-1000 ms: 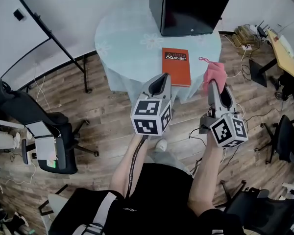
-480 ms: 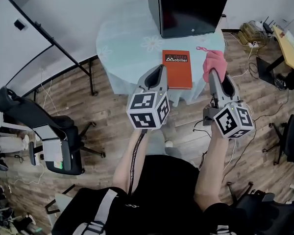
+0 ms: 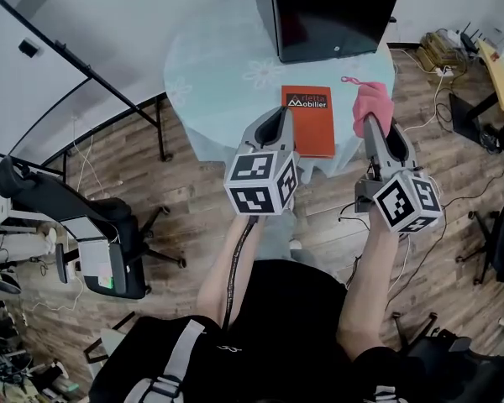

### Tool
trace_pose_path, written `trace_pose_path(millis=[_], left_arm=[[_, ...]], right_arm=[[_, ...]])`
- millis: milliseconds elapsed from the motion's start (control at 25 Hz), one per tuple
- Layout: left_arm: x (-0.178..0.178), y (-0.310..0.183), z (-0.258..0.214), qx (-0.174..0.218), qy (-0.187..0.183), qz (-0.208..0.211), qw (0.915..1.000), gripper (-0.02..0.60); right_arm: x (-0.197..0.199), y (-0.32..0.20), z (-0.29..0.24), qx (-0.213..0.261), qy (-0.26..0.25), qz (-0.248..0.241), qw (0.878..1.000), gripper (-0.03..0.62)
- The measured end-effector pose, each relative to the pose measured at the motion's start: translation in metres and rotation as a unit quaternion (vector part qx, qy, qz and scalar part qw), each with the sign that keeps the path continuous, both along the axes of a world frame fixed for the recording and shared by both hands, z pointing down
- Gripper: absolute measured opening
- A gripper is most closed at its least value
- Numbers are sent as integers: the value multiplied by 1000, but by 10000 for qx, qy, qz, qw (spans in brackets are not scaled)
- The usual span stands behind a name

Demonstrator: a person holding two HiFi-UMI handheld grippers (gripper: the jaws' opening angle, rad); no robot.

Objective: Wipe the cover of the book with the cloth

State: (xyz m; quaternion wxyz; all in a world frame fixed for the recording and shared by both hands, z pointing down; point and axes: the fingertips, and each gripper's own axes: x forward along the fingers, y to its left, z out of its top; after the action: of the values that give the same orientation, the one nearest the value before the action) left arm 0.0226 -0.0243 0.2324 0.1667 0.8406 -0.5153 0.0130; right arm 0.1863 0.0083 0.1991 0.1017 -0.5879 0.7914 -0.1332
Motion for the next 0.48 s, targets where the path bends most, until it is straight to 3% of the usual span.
trace_pose_path(millis=[480], left_arm=[[8, -58, 71, -821, -104, 14, 9966, 13]], right_arm=[[-6, -70, 70, -844, -82, -135, 9963, 153]])
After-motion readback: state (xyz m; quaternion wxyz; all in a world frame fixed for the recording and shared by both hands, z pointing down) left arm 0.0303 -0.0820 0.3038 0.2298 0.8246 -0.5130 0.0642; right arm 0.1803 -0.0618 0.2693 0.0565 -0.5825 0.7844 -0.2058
